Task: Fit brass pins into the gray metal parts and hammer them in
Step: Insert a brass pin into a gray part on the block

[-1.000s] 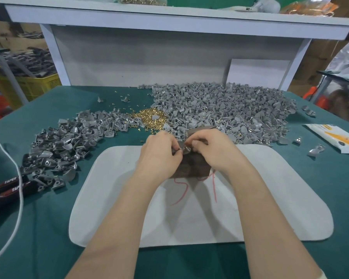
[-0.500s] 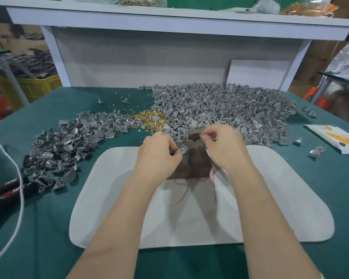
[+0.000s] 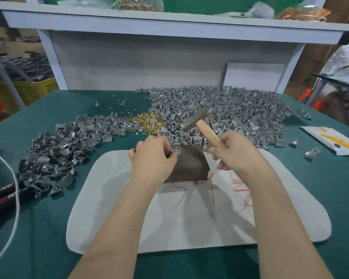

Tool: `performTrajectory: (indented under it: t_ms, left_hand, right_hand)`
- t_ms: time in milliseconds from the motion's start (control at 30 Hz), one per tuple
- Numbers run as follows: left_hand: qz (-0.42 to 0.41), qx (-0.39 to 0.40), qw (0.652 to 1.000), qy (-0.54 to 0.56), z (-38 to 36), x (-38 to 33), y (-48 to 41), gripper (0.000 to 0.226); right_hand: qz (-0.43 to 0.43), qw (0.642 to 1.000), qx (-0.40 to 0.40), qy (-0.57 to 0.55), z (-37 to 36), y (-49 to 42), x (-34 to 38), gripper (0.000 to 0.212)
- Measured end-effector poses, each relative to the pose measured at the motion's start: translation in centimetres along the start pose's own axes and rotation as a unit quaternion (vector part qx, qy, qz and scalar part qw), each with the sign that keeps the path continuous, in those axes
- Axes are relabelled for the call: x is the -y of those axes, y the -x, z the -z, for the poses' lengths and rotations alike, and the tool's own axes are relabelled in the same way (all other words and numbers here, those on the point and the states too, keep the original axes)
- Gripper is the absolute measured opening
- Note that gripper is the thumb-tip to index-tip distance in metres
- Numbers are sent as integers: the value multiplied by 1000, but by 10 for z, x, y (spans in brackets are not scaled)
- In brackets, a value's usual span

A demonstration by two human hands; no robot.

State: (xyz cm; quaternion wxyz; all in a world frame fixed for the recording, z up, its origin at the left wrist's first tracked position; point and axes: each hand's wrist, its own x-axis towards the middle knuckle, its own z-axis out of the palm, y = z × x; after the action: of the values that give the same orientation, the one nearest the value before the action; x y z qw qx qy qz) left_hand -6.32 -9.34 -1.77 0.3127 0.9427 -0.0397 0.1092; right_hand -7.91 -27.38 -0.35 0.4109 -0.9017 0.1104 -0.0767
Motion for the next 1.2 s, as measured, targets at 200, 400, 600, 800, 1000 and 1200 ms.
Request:
performTrajectory:
  t_ms: [200, 400, 600, 800, 1000, 1200]
  left_hand:
    - [31, -26, 999, -26, 6, 6, -4, 7]
    - [37, -33, 999, -21, 4, 10, -6, 11]
    - [42, -26, 999, -12, 2, 12, -8, 12]
    - [45, -33, 998, 6, 1, 12, -8, 14]
    - [49, -17, 999, -4, 3, 12, -8, 13]
    - [52, -28, 998, 9, 3, 11, -6, 14]
  right_hand:
    - [143, 986, -22, 79, 9, 21, 15, 33]
    - [201, 973, -44, 107, 9, 32, 23, 39]
    - [188, 971, 26, 145, 11, 36, 23, 39]
    - [212, 970, -60, 107, 15, 38, 28, 40]
    - [186, 965, 28, 186, 9, 39, 29, 40]
    - [206, 970, -74, 104, 16, 36, 29, 40]
